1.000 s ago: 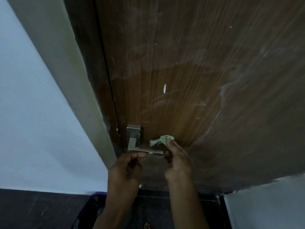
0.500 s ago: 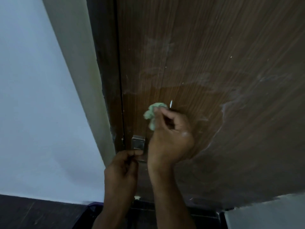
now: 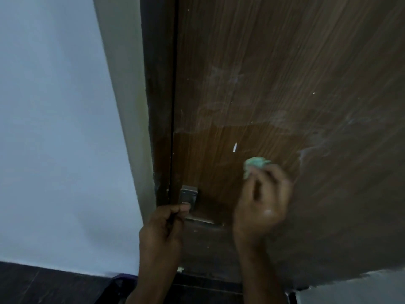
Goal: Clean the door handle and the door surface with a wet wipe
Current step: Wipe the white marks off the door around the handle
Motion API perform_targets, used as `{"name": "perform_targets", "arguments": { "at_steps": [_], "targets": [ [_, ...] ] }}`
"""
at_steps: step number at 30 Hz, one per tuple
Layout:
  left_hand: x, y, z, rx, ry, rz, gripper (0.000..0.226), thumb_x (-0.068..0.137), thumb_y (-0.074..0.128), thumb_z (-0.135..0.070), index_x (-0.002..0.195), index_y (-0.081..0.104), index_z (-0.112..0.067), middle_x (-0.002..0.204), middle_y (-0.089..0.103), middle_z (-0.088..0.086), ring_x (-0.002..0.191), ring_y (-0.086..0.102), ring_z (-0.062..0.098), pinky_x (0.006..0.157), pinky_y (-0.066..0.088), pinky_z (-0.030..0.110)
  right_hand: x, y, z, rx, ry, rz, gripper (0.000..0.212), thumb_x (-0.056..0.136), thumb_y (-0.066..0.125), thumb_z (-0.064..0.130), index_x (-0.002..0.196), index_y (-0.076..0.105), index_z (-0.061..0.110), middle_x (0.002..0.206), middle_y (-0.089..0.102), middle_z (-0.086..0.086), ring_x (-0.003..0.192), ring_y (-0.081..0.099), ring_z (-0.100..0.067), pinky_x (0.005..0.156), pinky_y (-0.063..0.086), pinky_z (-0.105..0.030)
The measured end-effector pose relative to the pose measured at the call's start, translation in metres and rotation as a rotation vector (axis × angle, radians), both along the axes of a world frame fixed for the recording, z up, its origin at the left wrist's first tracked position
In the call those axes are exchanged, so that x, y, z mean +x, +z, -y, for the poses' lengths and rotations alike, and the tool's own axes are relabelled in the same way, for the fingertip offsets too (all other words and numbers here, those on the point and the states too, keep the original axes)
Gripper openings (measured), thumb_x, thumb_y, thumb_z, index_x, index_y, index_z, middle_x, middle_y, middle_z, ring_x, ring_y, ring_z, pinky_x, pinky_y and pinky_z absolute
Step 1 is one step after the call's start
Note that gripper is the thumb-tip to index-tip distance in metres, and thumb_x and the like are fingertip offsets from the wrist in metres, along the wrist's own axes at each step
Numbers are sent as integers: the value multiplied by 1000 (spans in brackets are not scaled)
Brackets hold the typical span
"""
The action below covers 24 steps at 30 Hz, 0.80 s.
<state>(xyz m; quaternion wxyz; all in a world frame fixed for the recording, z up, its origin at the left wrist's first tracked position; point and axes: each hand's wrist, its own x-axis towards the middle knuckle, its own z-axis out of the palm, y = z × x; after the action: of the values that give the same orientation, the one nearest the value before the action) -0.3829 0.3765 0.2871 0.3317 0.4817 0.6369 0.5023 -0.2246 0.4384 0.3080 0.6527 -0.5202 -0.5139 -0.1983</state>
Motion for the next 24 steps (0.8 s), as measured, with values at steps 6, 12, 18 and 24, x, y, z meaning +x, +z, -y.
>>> {"name": "perform_targets", "arguments": {
  "at_steps": [6,12,18,24],
  "targets": [
    [-6,-10,0,-21,32,25,40,91,58,-2,90,71,-40,90,72,-25,79,64,-3,70,47,16,-48,8,-8,-73,168,268,18,99,65,6,113,74,-2,115,68,-13,106,66,-23,91,57,-32],
    [-8,-28,-3,-134,32,96,30,95,58,-9,99,70,-36,100,71,-16,90,65,7,77,52,26,-36,62,-23,159,129,2,18,95,70,1,111,71,-7,109,63,-20,99,67,-19,84,59,-25],
    [2,-42,-1,-242,122,209,22,95,61,-16,98,64,-38,90,70,-17,70,62,-6,56,43,13,-68,27,-29,-43,314,486,15,96,67,-1,109,74,-5,112,69,-21,103,65,-27,92,56,-34],
    [-3,-53,1,-226,160,235,29,93,59,-10,100,63,-38,91,70,-15,69,62,-6,51,46,10,-49,-43,-4,-368,353,662,21,99,62,-1,118,72,-2,119,67,-16,108,62,-25,96,53,-31]
  ]
}}
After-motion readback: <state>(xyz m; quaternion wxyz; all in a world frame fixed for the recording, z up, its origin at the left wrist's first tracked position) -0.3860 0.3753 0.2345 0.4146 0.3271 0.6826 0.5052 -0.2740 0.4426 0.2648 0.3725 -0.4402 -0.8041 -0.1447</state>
